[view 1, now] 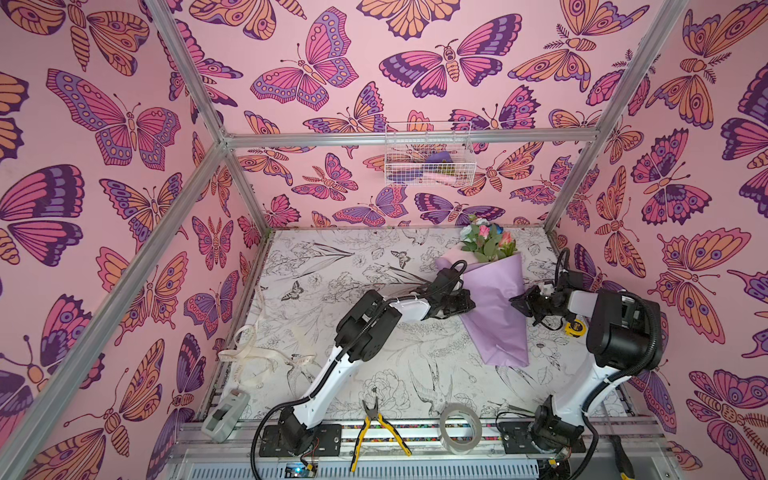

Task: Tie the bouquet of fake flowers

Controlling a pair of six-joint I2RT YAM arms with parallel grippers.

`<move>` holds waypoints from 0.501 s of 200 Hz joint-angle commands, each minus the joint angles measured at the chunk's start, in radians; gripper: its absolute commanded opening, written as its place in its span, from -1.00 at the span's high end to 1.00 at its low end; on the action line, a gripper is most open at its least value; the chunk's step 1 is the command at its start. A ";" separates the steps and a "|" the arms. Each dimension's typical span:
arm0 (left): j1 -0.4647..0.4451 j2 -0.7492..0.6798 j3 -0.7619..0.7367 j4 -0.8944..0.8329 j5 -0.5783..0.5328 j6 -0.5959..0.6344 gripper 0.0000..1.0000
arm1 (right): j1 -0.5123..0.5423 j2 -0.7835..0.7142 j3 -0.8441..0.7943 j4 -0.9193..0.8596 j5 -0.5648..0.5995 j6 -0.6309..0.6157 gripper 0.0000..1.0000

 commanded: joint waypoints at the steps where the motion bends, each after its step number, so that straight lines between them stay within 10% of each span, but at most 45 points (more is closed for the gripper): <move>1: 0.010 0.038 -0.028 -0.079 -0.003 -0.002 1.00 | -0.012 0.071 0.029 0.119 0.010 0.050 0.56; 100: 0.012 0.062 0.007 -0.095 0.024 0.004 1.00 | 0.006 0.191 0.256 0.225 -0.005 0.151 0.54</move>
